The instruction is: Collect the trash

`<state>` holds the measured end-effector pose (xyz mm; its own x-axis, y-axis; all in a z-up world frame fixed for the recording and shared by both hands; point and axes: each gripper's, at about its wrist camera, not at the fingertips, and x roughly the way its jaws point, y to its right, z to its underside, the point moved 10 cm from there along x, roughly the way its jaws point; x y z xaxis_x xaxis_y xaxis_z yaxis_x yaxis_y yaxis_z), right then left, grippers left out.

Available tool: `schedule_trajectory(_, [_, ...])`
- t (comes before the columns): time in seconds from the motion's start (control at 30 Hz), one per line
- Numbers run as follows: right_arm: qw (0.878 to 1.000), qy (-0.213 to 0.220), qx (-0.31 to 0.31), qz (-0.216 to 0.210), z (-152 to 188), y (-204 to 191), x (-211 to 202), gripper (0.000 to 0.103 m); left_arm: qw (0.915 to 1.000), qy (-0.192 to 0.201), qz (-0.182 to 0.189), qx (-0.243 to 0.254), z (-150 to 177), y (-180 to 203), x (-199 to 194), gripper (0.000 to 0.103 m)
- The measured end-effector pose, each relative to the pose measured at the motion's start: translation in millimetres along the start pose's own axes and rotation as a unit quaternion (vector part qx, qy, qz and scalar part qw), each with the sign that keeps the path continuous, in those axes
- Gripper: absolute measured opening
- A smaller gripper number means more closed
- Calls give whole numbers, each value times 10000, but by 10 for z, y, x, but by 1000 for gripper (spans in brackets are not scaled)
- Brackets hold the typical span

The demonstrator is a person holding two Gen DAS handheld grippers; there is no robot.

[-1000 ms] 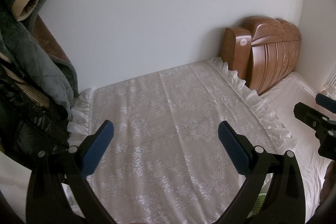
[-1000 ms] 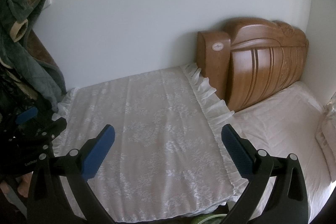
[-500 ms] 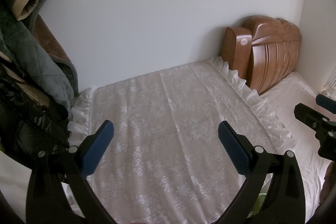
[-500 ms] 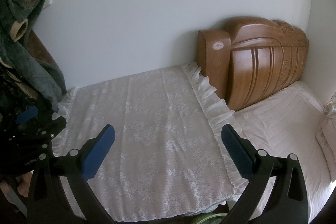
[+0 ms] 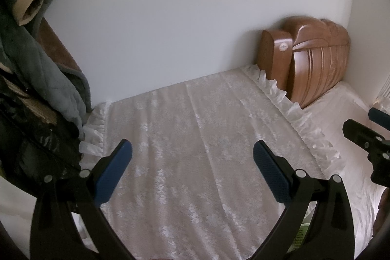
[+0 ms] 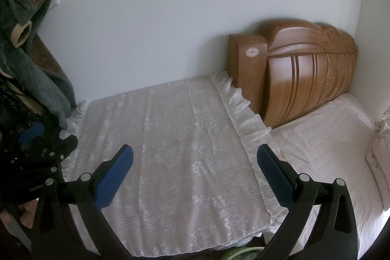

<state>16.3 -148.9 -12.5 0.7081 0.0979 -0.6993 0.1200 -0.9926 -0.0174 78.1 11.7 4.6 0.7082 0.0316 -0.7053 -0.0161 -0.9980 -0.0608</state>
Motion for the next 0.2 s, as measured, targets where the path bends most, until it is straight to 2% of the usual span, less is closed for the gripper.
schedule_trajectory(0.2, [10000,-15,5,19,9,8,14,101,10000,-9,25,-15,-8,1,1,95])
